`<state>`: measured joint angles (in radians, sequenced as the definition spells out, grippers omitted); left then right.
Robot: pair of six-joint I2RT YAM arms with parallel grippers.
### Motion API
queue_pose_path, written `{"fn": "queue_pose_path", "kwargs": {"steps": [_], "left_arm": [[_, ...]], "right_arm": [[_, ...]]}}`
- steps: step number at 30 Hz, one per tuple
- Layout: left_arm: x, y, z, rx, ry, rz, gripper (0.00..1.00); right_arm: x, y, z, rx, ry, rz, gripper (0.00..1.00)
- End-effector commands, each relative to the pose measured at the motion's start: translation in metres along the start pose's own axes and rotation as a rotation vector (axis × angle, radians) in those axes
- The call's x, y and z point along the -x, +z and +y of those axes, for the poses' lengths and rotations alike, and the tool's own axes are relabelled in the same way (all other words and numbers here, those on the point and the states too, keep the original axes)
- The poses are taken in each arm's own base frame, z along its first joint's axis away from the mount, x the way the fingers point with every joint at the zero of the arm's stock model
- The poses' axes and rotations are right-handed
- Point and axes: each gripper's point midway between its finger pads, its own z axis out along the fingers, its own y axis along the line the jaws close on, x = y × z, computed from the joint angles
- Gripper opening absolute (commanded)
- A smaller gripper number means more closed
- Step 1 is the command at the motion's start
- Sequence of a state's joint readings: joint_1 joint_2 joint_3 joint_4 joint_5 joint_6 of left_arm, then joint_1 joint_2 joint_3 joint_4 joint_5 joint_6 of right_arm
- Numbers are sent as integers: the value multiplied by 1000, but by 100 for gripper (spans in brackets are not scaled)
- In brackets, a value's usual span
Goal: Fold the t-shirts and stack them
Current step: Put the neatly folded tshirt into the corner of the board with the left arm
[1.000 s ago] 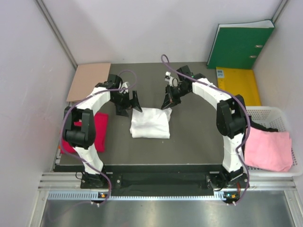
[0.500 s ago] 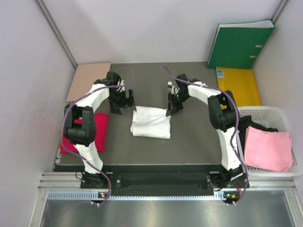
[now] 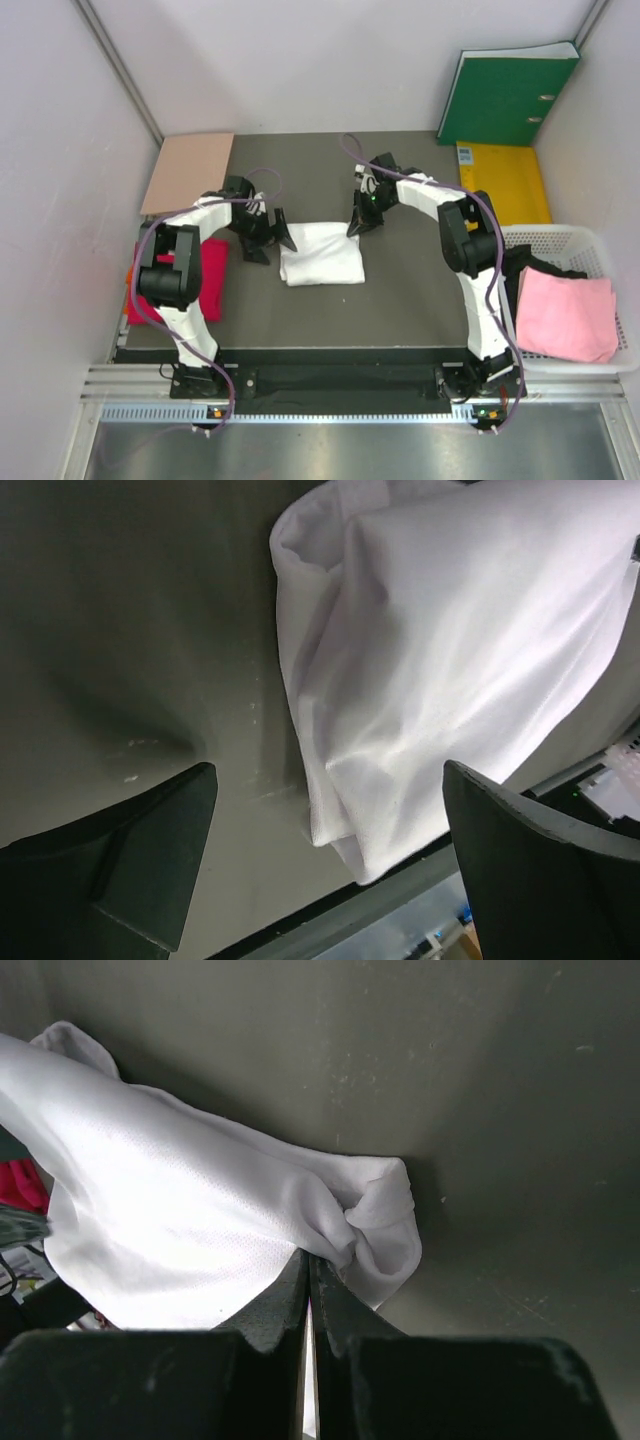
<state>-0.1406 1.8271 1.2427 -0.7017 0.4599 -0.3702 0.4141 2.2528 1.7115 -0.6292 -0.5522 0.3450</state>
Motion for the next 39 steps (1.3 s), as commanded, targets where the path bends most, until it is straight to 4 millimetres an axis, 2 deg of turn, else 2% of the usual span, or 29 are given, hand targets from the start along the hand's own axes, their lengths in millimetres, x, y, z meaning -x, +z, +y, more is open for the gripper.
{"fn": "queue_pose_path", "kwargs": {"steps": [1,6,9,10,14,15,17,18,19,22,23,25,26,27,29,30,31,32,34,35,39], "left_arm": [[-6,24,-15,-154,-61,30,99],[-15,46,-4,-101,-58,52,99],[-21,63,-6,-108,-56,87,98],[-21,68,-8,-111,-48,90,96],[-35,95,-11,-87,-23,156,76],[-33,98,-13,-82,-23,162,57],[-39,105,-11,-68,-37,208,32],[-40,105,-11,-62,-44,218,0],[-39,105,-6,-27,-48,214,0],[-33,92,1,47,-34,198,0],[-28,79,3,81,-28,178,0],[-21,63,3,100,-23,144,0],[-9,46,0,101,-12,93,0],[-12,35,1,122,-18,103,0],[1,9,-5,139,16,51,0],[-6,-3,1,190,10,74,0],[-4,-15,-1,205,24,54,0],[-1,-25,-4,213,41,43,0],[-7,-44,1,273,39,39,0],[-9,-48,4,293,31,35,0],[-25,-63,19,370,-36,33,0]], "right_arm": [[6,5,-17,-47,-3,-58,0],[3,6,-16,-42,4,-53,0],[5,5,-16,-43,9,-54,0],[6,4,-14,-41,8,-56,0],[9,0,-11,-40,13,-66,0],[10,-2,-9,-38,8,-72,0],[10,-3,-8,-39,16,-71,0],[11,-5,-6,-37,16,-76,0],[10,-5,-5,-35,16,-74,0],[10,-10,0,-24,4,-84,0],[12,-17,7,-10,-6,-96,0],[12,-24,14,12,-26,-115,7],[17,-38,26,32,-53,-147,16],[19,-45,32,42,-70,-170,43],[18,-56,36,47,-82,-196,62],[21,-72,49,62,-111,-240,74],[17,-76,48,61,-109,-248,80],[19,-91,57,69,-131,-286,84],[15,-99,57,69,-134,-301,89],[15,-106,61,73,-138,-313,89],[1,-115,58,61,-130,-305,91]]}}
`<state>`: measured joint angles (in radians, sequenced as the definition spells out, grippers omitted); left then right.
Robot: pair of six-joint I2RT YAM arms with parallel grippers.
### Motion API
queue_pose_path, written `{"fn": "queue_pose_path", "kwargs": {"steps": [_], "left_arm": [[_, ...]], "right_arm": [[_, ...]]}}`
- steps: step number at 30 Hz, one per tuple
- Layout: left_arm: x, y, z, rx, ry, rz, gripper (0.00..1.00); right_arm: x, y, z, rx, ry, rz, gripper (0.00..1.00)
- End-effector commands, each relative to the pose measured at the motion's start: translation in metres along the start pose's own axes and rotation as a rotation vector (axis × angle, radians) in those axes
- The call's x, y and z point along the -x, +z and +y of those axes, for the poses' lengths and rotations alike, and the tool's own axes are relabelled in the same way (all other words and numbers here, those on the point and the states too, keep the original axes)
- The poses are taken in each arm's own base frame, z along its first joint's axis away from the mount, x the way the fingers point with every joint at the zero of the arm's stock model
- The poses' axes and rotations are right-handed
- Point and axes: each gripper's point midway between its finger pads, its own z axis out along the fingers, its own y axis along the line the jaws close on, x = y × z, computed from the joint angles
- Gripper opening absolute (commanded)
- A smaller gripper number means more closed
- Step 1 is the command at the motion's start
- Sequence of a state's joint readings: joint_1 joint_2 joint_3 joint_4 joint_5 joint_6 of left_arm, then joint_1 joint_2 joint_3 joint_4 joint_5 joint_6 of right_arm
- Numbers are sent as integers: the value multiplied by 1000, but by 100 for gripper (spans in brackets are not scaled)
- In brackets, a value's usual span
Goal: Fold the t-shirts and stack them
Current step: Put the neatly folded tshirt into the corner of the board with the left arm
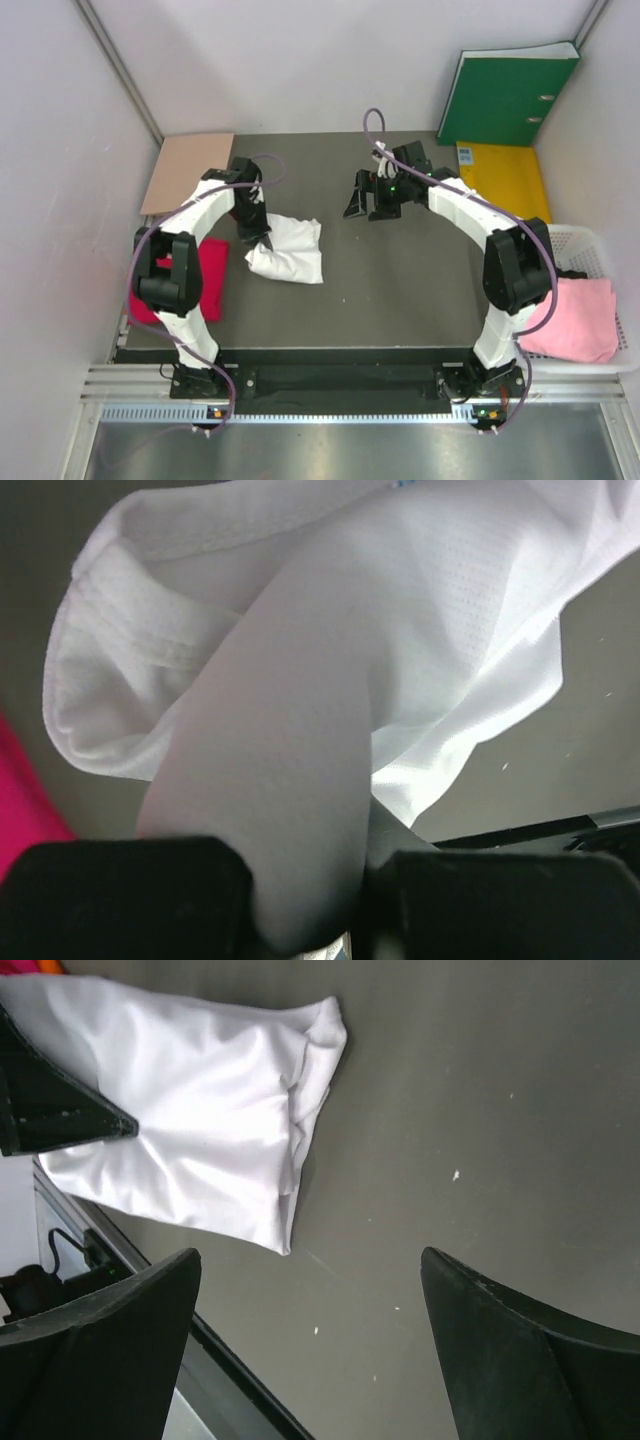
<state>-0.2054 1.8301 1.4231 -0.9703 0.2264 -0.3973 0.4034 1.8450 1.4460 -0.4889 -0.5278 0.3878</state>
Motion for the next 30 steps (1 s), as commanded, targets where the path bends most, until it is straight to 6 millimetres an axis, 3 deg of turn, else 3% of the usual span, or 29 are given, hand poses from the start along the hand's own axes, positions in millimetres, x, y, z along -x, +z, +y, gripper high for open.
{"fn": "queue_pose_path", "kwargs": {"steps": [1,8,19,30], "left_arm": [[-26,-33,28,138,-45,-3,0],[-47,-57,66,220,-196,-75,0],[-31,-110,167,343,-362,-184,0],[-14,-134,218,312,-452,-222,0]], "right_arm": [[-1,-19,2,-4,-29,-48,91],[-28,-32,-1,-12,-42,-7,92],[-50,-28,-8,2,-46,71,92],[-56,-23,-12,-6,-19,101,92]]}}
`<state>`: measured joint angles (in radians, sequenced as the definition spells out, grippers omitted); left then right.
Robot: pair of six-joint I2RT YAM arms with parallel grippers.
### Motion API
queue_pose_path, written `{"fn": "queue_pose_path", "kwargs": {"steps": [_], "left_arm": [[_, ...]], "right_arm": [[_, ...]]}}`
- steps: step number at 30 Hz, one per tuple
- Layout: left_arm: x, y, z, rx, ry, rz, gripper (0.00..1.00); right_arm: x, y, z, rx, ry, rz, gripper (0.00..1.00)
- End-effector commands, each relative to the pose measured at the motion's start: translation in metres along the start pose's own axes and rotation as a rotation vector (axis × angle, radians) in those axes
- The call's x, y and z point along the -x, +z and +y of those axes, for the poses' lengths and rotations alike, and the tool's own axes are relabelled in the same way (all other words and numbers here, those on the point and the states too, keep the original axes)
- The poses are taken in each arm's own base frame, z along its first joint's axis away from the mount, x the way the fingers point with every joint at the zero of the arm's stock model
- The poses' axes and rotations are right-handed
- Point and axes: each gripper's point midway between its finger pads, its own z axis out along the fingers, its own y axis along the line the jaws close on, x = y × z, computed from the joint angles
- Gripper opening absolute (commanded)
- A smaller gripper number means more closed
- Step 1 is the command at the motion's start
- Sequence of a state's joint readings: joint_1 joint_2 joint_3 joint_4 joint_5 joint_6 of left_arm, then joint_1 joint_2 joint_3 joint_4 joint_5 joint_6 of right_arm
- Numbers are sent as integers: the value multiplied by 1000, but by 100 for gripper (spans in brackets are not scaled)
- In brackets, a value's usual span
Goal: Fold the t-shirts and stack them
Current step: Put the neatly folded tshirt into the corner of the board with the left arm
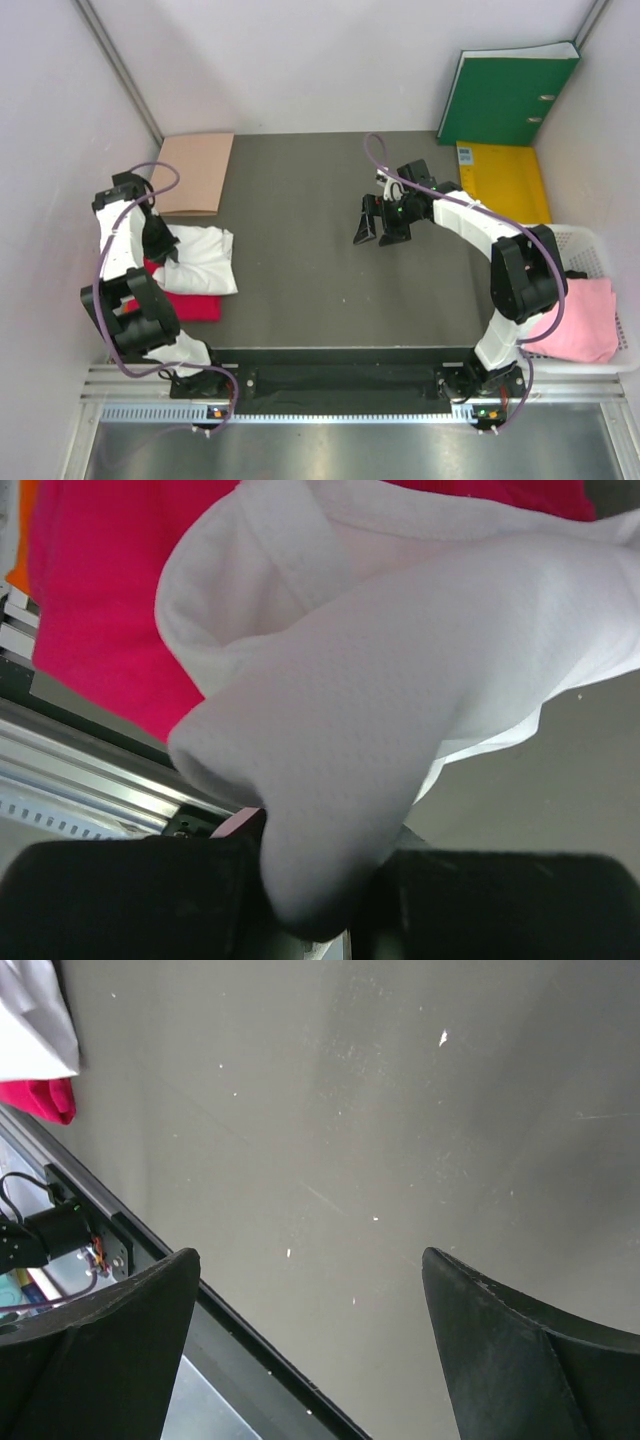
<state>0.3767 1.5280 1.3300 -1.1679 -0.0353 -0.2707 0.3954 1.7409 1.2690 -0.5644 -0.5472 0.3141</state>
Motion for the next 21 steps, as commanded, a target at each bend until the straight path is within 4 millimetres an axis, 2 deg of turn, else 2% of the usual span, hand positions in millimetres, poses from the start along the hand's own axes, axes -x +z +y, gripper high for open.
{"fn": "queue_pose_path", "kwargs": {"steps": [1,4,10,16,17,19,20,21], "left_arm": [[23,-10,14,-14,-27,-35,0],[32,-5,27,59,-43,-43,0],[33,10,53,230,-51,6,0],[44,4,72,347,-65,-22,0],[46,3,78,384,-65,-31,11],[51,-4,84,428,-92,-49,47],[58,-13,86,440,-111,-86,98],[62,-19,87,447,-120,-112,99]], "right_arm": [[3,-5,4,18,-25,-13,92],[1,-3,2,15,-22,-2,92],[4,1,0,9,-16,18,93],[8,3,0,9,-7,24,93],[8,3,0,9,-6,26,93],[7,3,1,12,-8,27,93],[7,3,1,13,-5,29,93],[7,3,0,11,-7,27,93]]}}
